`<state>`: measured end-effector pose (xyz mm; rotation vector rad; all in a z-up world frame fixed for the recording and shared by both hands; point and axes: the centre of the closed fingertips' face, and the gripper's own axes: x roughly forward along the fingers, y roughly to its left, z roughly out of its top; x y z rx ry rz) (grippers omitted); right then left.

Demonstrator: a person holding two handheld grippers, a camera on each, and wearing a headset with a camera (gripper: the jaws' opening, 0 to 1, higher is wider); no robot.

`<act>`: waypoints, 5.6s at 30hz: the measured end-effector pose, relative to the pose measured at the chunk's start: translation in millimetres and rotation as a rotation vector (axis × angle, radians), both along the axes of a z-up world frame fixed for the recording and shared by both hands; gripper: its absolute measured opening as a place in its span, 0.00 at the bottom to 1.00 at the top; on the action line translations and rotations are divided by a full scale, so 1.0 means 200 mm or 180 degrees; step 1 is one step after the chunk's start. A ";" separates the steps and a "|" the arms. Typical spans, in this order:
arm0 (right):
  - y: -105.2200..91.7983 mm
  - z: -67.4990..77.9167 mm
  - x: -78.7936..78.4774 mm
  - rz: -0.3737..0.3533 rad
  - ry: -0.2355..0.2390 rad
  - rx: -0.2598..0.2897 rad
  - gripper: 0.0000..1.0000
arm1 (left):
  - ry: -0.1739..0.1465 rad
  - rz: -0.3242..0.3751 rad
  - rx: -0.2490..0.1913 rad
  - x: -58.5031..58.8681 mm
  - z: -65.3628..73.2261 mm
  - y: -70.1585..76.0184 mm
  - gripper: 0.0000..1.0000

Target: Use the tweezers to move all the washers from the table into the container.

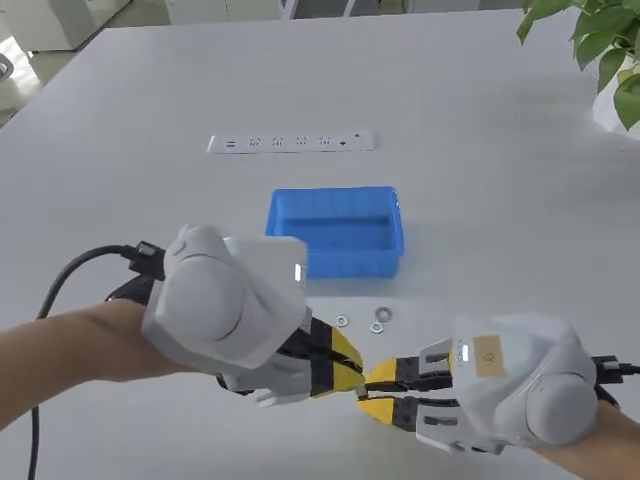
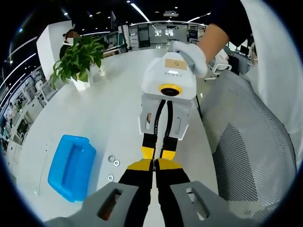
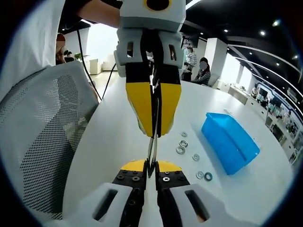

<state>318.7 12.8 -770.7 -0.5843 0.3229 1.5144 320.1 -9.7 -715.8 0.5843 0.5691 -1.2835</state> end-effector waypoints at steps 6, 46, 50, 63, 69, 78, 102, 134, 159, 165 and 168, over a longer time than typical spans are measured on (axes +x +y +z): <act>-0.02 0.00 0.00 0.0029 -0.0027 -0.0025 0.07 | -0.0014 0.0009 -0.0156 0.01 0.01 -0.05 0.06; 0.13 0.12 0.01 0.0028 -0.0144 -0.0066 0.18 | -0.0090 0.0305 -0.0661 -0.01 0.15 0.12 0.05; 0.14 0.13 0.03 -0.0050 -0.0102 -0.0043 0.20 | -0.0129 0.0296 -0.0656 -0.01 0.15 0.14 0.06; 0.15 0.11 0.05 -0.0106 -0.0027 -0.0019 0.20 | -0.0201 0.0298 -0.0614 0.04 0.13 0.18 0.05; 0.13 0.10 0.06 -0.0140 0.0076 0.0012 0.21 | -0.0264 0.0311 -0.0605 0.10 0.13 0.20 0.05; 0.10 0.08 0.07 -0.0177 0.0136 -0.0018 0.24 | -0.0404 0.0284 -0.0573 0.18 0.11 0.20 0.05; 0.07 0.03 0.09 -0.0226 0.0210 -0.0096 0.27 | -0.0362 0.0280 -0.0512 0.24 0.02 0.22 0.06; 0.31 -0.04 0.25 0.0034 0.0276 -0.0128 0.18 | 0.0159 0.0310 -0.0553 0.25 0.02 0.26 0.06; 0.32 -0.06 0.26 0.0167 0.0244 -0.0102 0.09 | 0.0054 0.0178 -0.0411 0.25 -0.02 0.27 0.07; 0.32 -0.05 0.26 0.0141 0.0276 -0.0069 0.09 | 0.0068 0.0209 -0.0420 0.26 -0.02 0.27 0.08; 0.32 -0.04 0.26 0.0146 0.0264 -0.0047 0.09 | 0.0069 0.0211 -0.0433 0.26 -0.01 0.27 0.08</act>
